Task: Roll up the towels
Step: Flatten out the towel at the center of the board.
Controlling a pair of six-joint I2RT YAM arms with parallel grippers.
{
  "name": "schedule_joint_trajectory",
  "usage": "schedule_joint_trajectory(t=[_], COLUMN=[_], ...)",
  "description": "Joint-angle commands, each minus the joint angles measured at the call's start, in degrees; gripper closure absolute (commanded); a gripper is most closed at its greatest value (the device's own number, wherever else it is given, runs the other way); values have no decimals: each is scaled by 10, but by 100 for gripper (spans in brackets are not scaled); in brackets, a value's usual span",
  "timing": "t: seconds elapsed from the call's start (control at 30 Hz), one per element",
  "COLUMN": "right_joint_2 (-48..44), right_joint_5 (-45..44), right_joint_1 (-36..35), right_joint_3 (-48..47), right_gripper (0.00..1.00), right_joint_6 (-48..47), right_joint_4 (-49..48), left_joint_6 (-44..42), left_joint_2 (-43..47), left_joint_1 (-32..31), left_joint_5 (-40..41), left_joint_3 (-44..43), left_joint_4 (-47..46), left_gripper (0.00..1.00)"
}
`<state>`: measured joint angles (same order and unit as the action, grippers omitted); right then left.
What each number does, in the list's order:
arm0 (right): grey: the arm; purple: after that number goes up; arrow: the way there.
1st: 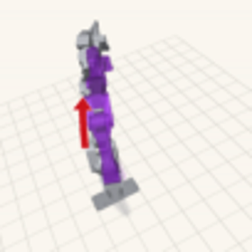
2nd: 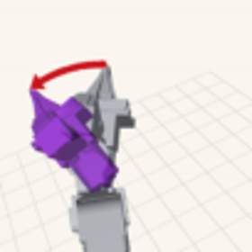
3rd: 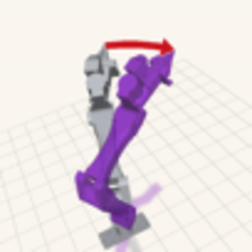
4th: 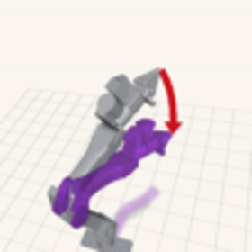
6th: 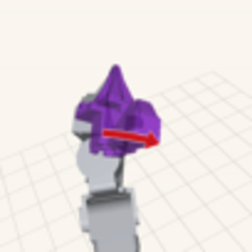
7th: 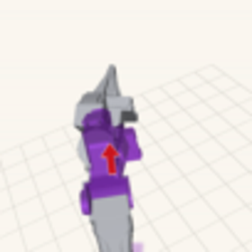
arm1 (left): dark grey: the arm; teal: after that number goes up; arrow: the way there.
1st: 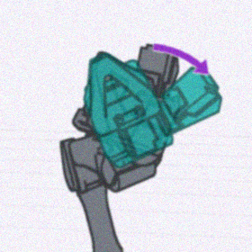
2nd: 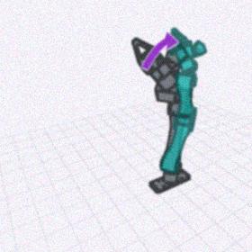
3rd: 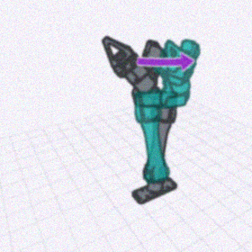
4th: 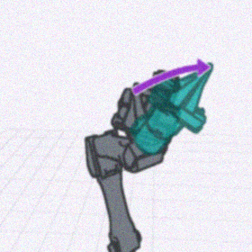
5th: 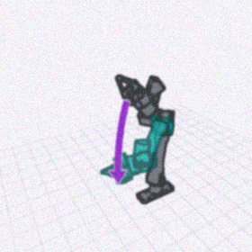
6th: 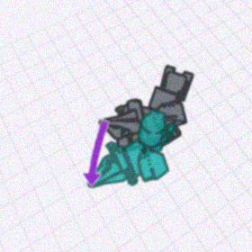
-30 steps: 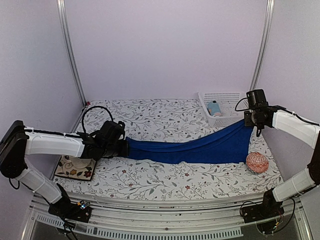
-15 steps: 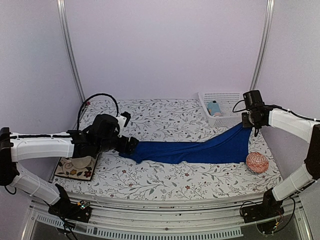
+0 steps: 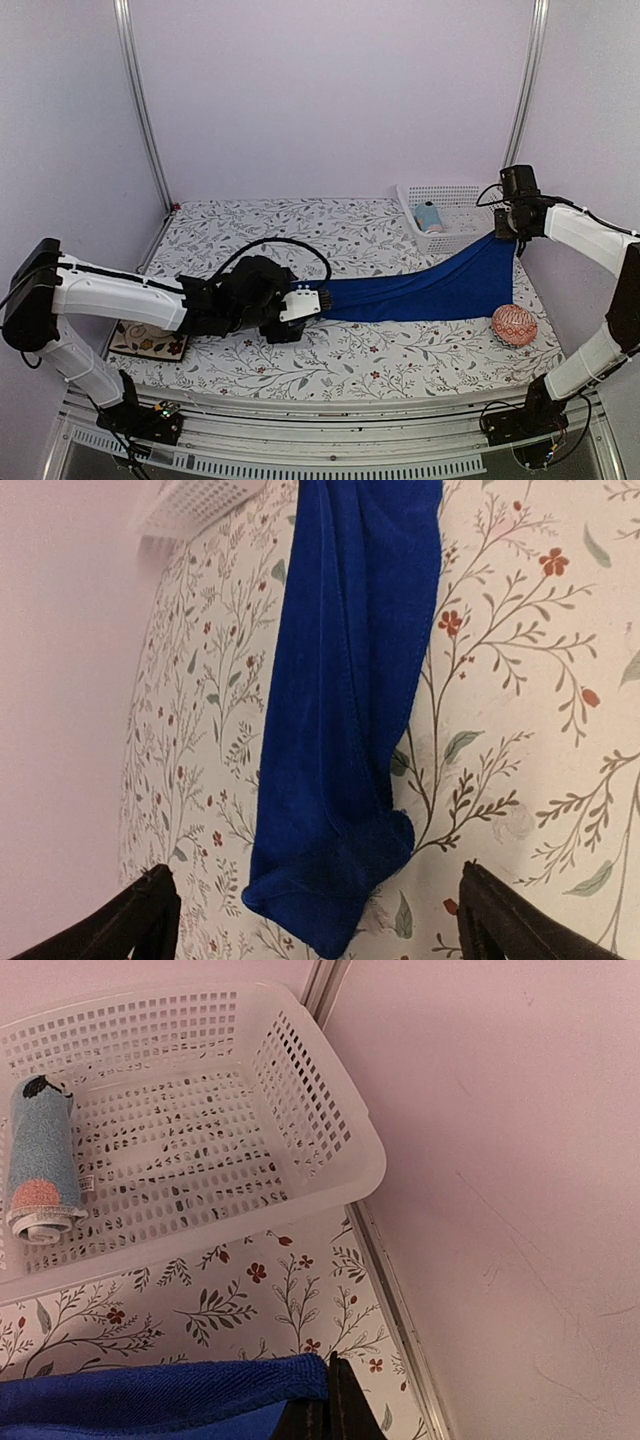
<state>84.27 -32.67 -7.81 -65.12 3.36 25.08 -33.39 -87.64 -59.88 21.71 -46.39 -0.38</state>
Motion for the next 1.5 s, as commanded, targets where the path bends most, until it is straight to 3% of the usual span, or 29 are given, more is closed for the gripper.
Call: schedule_joint_trajectory(t=[0.0, 0.13, 0.53, 0.97, 1.47], right_joint_2=[-15, -24, -28, -34, -51], right_joint_5=[20, 28, 45, 49, 47], right_joint_1=[1, 1, -13, -29, -34], right_joint_3=[-5, -2, 3, 12, 17], right_gripper=[96, 96, 96, 95, 95], right_joint_6=[-4, -4, -1, -1, -3], right_joint_4=[-8, -11, -11, -21, -25], left_joint_6=[-181, -235, -250, -246, -260], left_joint_2=[44, 41, -99, -212, -290], left_joint_1=[13, 41, 130, 166, 172], left_joint_5=[-90, -161, -281, -338, -395], left_joint_3=[-41, -71, -194, -285, -336], left_joint_4=[18, 68, 220, 340, 394], left_gripper=[3, 3, 9, 31, 50])
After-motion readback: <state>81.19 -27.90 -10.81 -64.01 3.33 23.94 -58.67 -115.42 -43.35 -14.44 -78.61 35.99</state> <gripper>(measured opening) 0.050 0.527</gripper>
